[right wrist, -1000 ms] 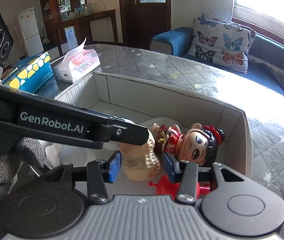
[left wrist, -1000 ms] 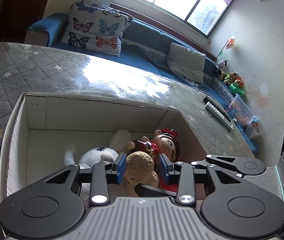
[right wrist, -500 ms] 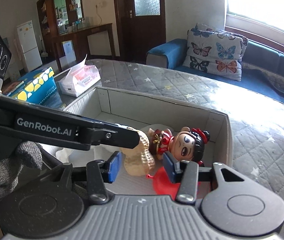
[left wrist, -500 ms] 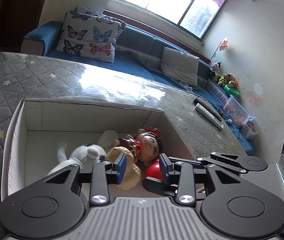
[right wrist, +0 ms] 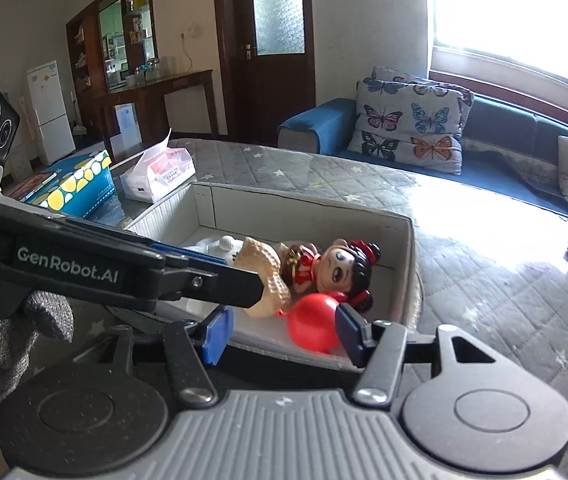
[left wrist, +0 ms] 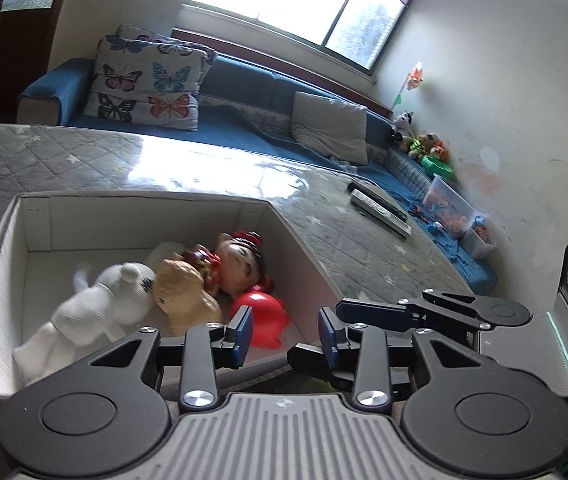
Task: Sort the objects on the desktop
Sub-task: 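Move the left gripper down to the lime-green alien toy, then close the left gripper on the green alien toy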
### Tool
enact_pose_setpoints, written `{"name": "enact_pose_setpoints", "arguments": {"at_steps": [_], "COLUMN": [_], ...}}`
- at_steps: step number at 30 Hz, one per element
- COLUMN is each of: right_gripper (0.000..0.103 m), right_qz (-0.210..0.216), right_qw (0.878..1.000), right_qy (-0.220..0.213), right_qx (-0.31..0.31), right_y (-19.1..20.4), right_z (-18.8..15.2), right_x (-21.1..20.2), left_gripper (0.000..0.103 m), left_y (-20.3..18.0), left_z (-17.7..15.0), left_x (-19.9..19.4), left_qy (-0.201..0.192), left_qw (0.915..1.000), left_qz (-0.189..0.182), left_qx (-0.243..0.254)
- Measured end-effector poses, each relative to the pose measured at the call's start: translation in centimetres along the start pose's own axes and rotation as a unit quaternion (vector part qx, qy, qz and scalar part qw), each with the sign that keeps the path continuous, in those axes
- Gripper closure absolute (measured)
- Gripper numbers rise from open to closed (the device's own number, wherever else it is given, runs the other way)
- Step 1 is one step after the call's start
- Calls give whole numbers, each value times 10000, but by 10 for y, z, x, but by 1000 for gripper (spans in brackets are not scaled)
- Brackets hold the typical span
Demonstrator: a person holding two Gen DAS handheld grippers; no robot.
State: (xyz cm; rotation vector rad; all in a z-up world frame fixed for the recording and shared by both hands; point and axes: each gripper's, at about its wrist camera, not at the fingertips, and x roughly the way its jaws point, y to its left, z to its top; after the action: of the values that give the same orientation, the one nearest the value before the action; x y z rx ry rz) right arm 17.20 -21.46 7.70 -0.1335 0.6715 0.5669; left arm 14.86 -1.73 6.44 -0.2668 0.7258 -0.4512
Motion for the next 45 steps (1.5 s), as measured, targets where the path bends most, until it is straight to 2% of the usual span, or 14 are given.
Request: {"name": "enact_pose_setpoints", "arguments": {"at_steps": [8,19,27,38,42,45], "right_gripper": [37,26,26,27,36,38], "right_qz": [-197,-469,-553,-471,-420,-390], "right_qw": [9997,9989,9983,9985,9986,9986], "right_qy": [-109,82,176,207,246,271], "right_qx": [-62,-23,53,210,218,239], "right_y": [-5,-20,-33,-53,-55,-56], "right_z": [-29,-66,-80,-82,-82,-82], "right_x": [-28,-37,-22,-2,2,5], "left_gripper": [64,64,64,64,65,65], "left_y": [-19,-29,-27,-18,-17,-16], "left_z": [-19,-47,-52,-51,-51,-51], "left_x": [1,24,43,65,70,74], "left_qy": [122,505,644,632,607,607], "left_qw": [9997,9981,9968,9951,9946,9945], "left_qz": [-178,-344,-451,-453,-476,-455], "left_qx": [114,94,-170,-616,-697,-721]}}
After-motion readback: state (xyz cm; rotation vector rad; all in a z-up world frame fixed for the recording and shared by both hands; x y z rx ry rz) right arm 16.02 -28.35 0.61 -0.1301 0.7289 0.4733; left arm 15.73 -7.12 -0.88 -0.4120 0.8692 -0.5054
